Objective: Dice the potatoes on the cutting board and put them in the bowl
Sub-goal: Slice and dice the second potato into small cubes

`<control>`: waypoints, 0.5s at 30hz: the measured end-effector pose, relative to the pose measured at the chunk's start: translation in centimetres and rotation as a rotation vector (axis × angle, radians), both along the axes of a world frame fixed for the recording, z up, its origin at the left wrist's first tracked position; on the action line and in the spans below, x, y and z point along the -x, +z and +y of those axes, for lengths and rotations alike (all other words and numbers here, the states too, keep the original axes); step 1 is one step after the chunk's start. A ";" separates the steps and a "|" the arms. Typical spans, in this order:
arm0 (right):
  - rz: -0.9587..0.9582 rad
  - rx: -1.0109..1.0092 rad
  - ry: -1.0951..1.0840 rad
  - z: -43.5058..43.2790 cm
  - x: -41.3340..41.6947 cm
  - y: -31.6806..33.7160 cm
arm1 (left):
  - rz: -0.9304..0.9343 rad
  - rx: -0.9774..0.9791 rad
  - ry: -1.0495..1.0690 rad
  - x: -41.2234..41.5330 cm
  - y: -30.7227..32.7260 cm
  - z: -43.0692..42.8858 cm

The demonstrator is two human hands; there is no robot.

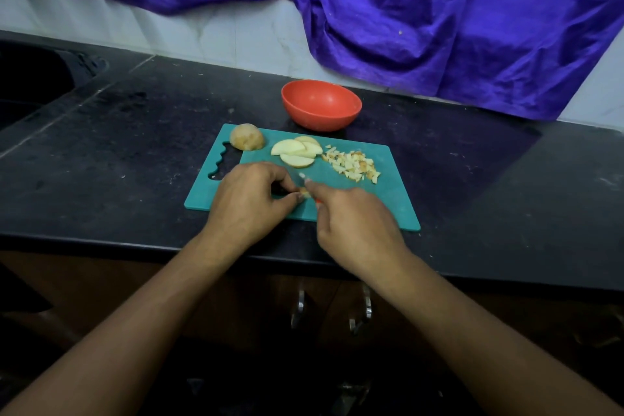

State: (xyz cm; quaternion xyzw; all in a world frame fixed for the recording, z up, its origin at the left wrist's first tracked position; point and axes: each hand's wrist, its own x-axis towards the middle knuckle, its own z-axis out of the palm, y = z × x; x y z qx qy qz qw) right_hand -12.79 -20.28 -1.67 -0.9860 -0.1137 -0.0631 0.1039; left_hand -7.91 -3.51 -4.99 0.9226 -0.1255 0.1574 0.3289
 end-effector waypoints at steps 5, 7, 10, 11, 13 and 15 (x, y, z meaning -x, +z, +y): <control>-0.099 0.073 0.047 -0.5 0.6 -1.8 | -0.001 0.000 0.009 0.1 0.0 -0.1; -0.113 0.104 0.062 -0.6 0.5 -1.8 | -0.003 0.004 0.007 0.0 0.0 -0.1; -0.097 0.095 0.040 -1.5 0.7 -1.6 | -0.002 0.008 0.010 0.0 0.0 -0.1; -0.081 0.062 0.003 -2.1 0.7 -1.4 | 0.004 0.007 0.012 0.0 0.0 -0.1; -0.046 -0.012 -0.073 -3.2 0.5 -1.1 | 0.015 0.003 0.013 -0.1 0.0 -0.1; 0.003 -0.116 -0.111 -4.1 0.1 -1.0 | 0.010 -0.012 0.014 -0.1 0.0 -0.1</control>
